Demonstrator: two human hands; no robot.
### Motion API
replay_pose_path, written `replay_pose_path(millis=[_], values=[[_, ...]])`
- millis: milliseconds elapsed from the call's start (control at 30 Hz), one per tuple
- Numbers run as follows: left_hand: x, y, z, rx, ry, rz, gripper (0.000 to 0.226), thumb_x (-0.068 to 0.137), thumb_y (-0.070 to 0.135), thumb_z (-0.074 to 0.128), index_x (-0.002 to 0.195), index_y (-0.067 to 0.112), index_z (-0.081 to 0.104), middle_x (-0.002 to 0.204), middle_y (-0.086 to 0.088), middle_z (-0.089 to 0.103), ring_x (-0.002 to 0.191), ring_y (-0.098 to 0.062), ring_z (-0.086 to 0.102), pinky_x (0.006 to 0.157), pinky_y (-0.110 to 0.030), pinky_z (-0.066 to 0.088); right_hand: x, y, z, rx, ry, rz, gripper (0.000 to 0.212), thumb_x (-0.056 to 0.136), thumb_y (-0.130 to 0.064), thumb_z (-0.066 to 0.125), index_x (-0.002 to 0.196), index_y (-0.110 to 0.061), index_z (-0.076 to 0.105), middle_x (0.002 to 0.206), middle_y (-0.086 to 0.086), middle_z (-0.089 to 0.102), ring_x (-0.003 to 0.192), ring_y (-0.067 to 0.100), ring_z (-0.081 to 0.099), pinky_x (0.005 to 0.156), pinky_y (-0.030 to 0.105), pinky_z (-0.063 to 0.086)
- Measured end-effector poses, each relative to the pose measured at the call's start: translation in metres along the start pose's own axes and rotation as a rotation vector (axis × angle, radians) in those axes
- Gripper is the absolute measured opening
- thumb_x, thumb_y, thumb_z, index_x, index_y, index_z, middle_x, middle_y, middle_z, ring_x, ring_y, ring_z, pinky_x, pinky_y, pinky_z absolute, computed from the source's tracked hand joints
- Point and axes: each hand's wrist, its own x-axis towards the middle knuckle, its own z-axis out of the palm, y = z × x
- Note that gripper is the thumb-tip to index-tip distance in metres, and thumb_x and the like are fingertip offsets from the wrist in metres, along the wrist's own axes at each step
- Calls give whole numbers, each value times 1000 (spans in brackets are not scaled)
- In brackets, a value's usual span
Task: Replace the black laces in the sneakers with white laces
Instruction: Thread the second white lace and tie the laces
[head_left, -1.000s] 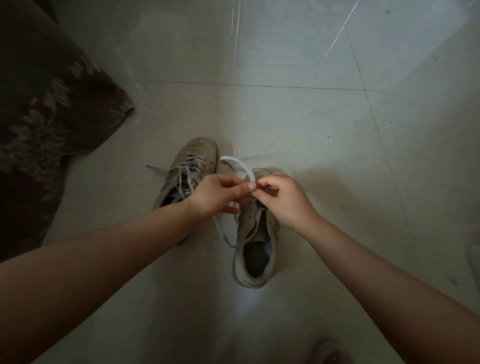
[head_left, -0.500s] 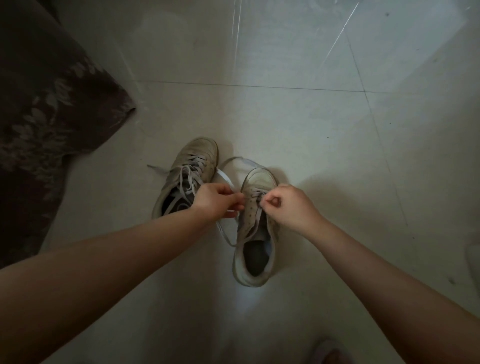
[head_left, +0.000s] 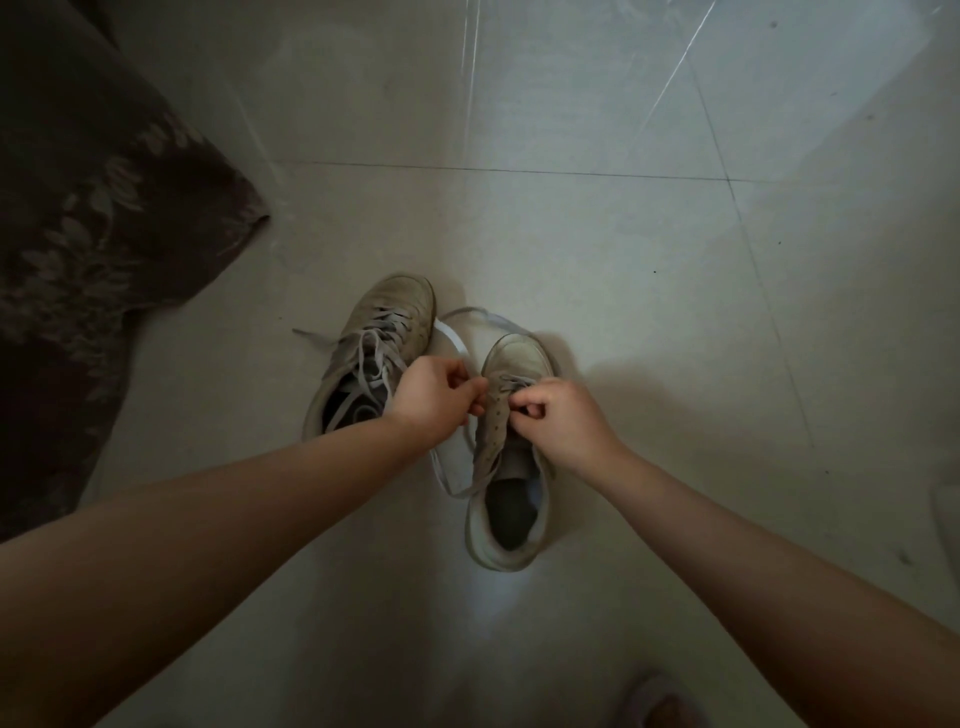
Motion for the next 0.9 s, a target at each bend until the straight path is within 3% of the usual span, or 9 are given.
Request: replay_pose_path(millis=[100, 233, 400, 467, 567, 667, 767, 833, 900], values=[[2, 1, 2, 4, -1, 27, 24, 91, 11, 59, 67, 14, 58, 63, -3, 62, 57, -9, 61, 55, -18, 51, -1, 2, 1, 34, -11, -24, 24, 79, -9, 66, 59, -2, 57, 56, -1, 40, 62, 18, 44, 59, 32, 34], [4, 1, 7, -8, -94, -38, 17, 90, 9, 61, 72, 7, 60, 64, -5, 58, 51, -5, 56, 49, -10, 48, 1, 5, 5, 143, 21, 17, 41, 79, -5, 66, 49, -23, 44, 50, -6, 35, 54, 11, 37, 55, 31, 29], [5, -3, 14, -16, -87, -85, 29, 80, 32, 73, 69, 15, 53, 67, -2, 54, 70, -17, 56, 74, -34, 53, 4, 6, 6, 97, 38, 21, 28, 81, -4, 61, 56, -12, 51, 57, -2, 41, 57, 16, 42, 55, 32, 31], [3, -3, 17, -26, -98, -66, 28, 77, 32, 75, 72, 17, 52, 70, -1, 54, 72, -17, 55, 75, -37, 53, 3, 5, 5, 78, 48, 32, 16, 81, -4, 59, 65, -3, 57, 62, 2, 46, 61, 21, 45, 56, 33, 35], [6, -3, 16, 30, -49, 2, 18, 80, 21, 72, 79, 11, 56, 74, -4, 57, 73, -19, 56, 76, -38, 52, -2, 7, 3, 153, 67, 131, 18, 87, -8, 61, 70, -13, 57, 62, -4, 47, 57, 10, 45, 56, 21, 36], [11, -1, 11, 27, -56, 17, 11, 81, 12, 67, 79, 12, 57, 78, -5, 60, 74, -17, 56, 74, -32, 49, -7, 20, -13, 688, 167, 392, 20, 93, -6, 54, 76, -14, 58, 78, 4, 60, 73, 14, 58, 76, 26, 49], [11, -4, 10, 11, -96, 31, 15, 82, 10, 65, 76, 19, 55, 74, 1, 58, 68, -11, 53, 64, -18, 45, -13, 27, -42, 1485, 253, 526, 17, 98, -5, 39, 90, -7, 55, 103, 10, 64, 103, 20, 60, 100, 36, 43], [12, -4, 10, 68, -88, 101, 21, 81, 8, 63, 72, 20, 50, 68, 4, 52, 63, -8, 48, 60, -16, 42, -14, 22, -52, 1782, 191, 504, 21, 99, -7, 34, 89, -5, 52, 89, 9, 68, 89, 18, 66, 91, 35, 51], [12, 0, 11, 170, -59, 224, 27, 77, 5, 62, 68, 20, 41, 69, 1, 46, 62, -13, 45, 62, -26, 43, -12, 8, -49, 1730, 123, 553, 27, 98, -8, 32, 75, -9, 47, 66, 5, 55, 56, 12, 57, 65, 30, 55]])
